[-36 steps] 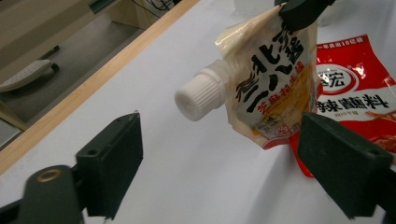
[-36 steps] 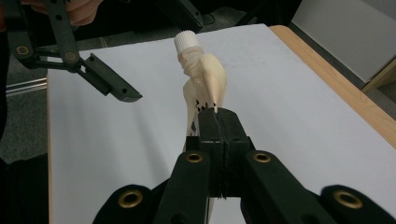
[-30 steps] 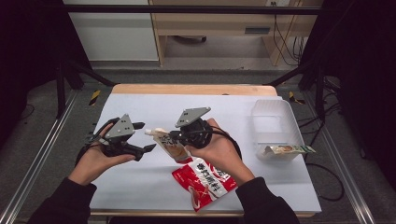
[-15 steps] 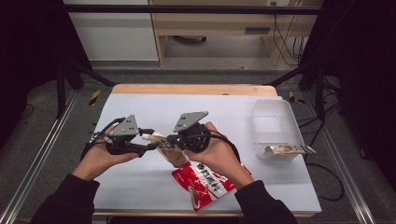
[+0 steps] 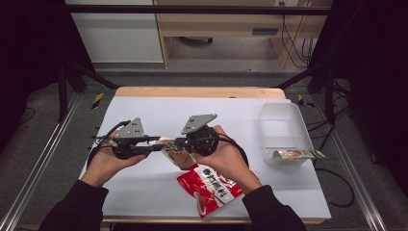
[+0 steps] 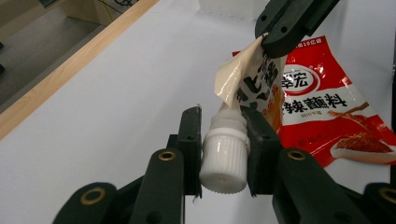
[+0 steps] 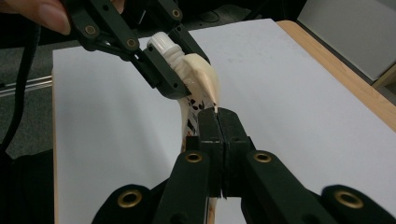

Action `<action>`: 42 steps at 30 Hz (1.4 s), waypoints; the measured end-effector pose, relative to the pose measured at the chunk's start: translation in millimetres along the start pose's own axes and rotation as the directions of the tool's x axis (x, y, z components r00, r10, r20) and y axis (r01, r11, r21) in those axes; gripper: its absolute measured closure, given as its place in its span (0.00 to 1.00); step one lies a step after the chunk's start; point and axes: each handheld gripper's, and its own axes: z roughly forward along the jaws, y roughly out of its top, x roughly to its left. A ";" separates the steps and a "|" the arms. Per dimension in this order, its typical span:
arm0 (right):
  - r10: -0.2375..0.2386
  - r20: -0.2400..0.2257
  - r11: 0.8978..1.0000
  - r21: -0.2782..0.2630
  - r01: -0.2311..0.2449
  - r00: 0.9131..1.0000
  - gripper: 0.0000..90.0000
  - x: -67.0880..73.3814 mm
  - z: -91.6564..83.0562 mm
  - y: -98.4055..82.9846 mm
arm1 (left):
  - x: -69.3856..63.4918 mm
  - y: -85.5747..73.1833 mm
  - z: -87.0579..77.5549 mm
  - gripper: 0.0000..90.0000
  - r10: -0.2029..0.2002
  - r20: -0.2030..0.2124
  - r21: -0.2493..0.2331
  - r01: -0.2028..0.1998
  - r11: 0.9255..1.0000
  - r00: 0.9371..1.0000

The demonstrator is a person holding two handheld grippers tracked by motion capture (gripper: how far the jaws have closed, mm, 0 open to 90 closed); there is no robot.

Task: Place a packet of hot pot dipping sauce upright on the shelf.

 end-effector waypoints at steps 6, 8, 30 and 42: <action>0.015 0.008 1.000 -0.013 -0.015 1.000 1.00 -3.6 -4.4 0.0 | -2.0 18.1 -6.3 0.81 0.017 0.002 0.025 -0.017 1.000 1.000; 0.015 0.011 1.000 -0.013 -0.015 1.000 0.99 -4.0 -5.9 0.3 | -3.6 25.0 -8.3 0.81 0.029 -0.001 0.038 -0.029 0.999 1.000; -0.143 0.050 0.981 0.136 0.135 0.988 0.76 -5.6 -12.6 9.2 | -8.0 44.9 -10.2 0.81 0.104 0.005 0.094 -0.104 0.990 0.995; -0.240 0.073 0.941 0.262 0.214 0.968 0.46 -6.0 -11.0 23.8 | -12.3 48.9 -7.7 0.81 0.131 0.014 0.104 -0.132 0.986 0.991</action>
